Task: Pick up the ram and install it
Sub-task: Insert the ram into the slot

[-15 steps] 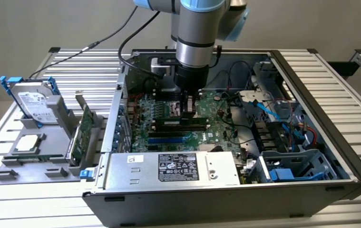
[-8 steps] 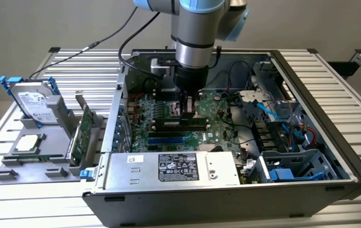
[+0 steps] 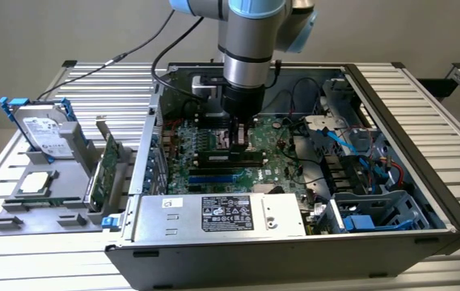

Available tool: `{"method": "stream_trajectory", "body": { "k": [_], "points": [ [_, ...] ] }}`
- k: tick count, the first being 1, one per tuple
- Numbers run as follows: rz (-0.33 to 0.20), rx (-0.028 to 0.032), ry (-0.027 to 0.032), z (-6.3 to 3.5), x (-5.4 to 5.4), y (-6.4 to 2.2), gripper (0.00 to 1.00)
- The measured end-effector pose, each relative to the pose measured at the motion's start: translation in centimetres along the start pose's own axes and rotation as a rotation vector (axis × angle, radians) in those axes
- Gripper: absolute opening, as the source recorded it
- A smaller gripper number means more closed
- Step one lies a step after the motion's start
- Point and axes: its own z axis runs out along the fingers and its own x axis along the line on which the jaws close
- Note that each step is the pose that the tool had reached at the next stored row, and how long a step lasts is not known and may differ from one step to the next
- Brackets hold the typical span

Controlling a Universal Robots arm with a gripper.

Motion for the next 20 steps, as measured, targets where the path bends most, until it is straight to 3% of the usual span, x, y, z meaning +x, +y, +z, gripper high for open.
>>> {"method": "stream_trajectory", "body": {
  "k": [3, 16, 20],
  "points": [
    [0.000, 0.0001, 0.0037, 0.00, -0.13, 0.01, 0.14],
    [0.001, 0.0003, 0.0071, -0.86, -0.06, 0.07, 0.14],
    [0.002, 0.0042, 0.0112, -0.85, -0.06, 0.08, 0.14]
  ]
}}
